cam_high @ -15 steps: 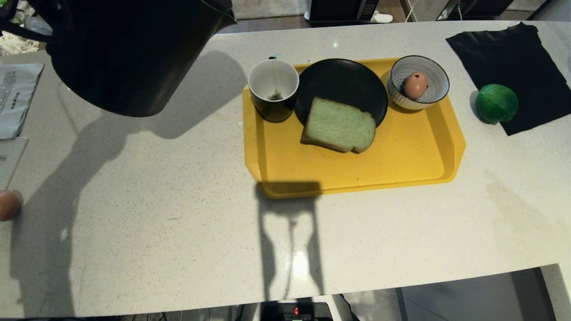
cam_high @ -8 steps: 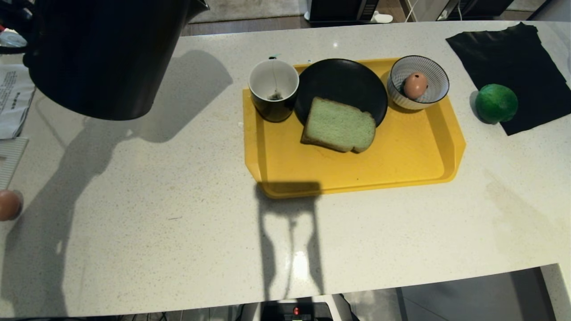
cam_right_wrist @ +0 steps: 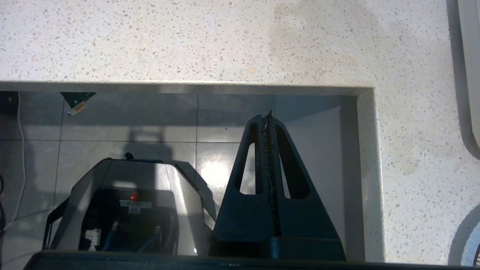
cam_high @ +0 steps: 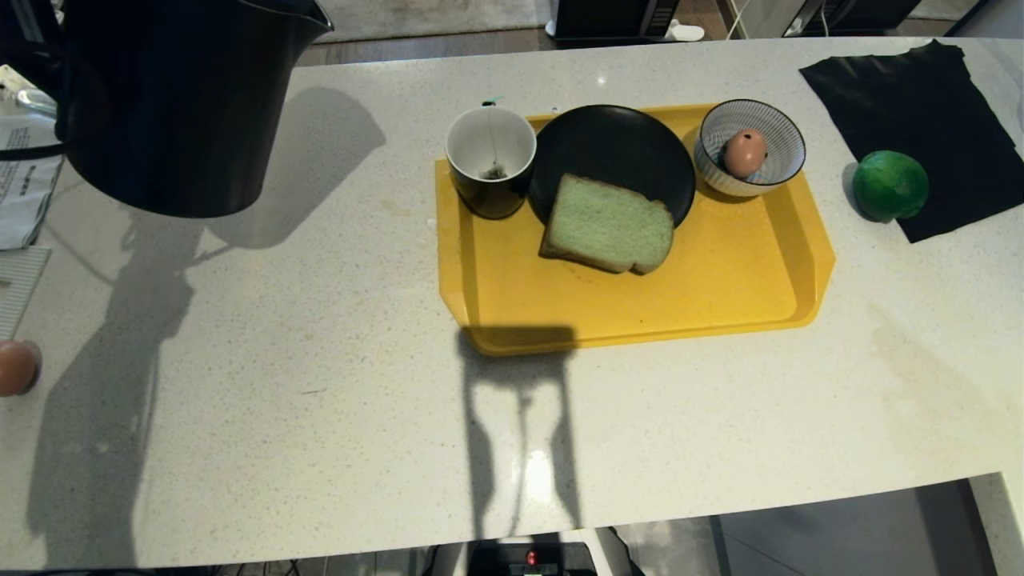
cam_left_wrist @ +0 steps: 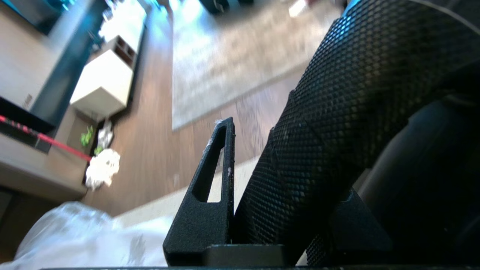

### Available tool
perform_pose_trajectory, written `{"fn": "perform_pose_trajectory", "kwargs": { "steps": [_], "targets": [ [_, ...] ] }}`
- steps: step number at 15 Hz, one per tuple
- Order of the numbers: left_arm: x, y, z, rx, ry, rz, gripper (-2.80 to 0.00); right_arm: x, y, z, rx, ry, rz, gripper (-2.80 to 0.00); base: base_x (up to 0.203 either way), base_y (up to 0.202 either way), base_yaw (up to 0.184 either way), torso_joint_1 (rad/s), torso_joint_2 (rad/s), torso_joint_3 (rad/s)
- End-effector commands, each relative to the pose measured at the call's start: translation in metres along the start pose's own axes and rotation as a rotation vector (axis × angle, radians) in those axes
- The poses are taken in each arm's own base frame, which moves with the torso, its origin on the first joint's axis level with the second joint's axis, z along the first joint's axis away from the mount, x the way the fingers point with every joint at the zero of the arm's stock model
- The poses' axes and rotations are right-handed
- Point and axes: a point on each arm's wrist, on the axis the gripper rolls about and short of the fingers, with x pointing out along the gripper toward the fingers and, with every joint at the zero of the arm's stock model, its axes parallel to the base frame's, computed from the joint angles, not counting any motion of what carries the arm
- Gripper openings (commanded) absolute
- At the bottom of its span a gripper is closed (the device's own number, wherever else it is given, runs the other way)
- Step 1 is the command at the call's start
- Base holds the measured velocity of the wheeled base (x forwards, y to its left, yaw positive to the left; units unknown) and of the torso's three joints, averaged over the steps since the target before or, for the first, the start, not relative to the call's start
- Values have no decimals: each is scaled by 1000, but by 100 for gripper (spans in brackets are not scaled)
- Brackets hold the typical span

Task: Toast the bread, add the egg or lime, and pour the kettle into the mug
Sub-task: Put the kettle back

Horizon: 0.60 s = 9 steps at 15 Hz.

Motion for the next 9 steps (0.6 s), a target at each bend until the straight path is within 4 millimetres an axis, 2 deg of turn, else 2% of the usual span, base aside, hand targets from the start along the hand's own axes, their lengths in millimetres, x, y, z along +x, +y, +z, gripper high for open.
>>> {"fn": "perform_pose_trajectory", "kwargs": {
  "steps": [1,4,9],
  "targets": [
    [21,-9,-25,-6,-76,43,-280,0,0,0,-1,3,1,-280,0,0,0,0,0,0],
    [36,-14,-38,-20,-243,130,-280,0,0,0,-1,1,1,-280,0,0,0,0,0,0],
    [43,-21,-56,-69,-354,177,-280,0,0,0,-1,3,1,-280,0,0,0,0,0,0]
  ]
}}
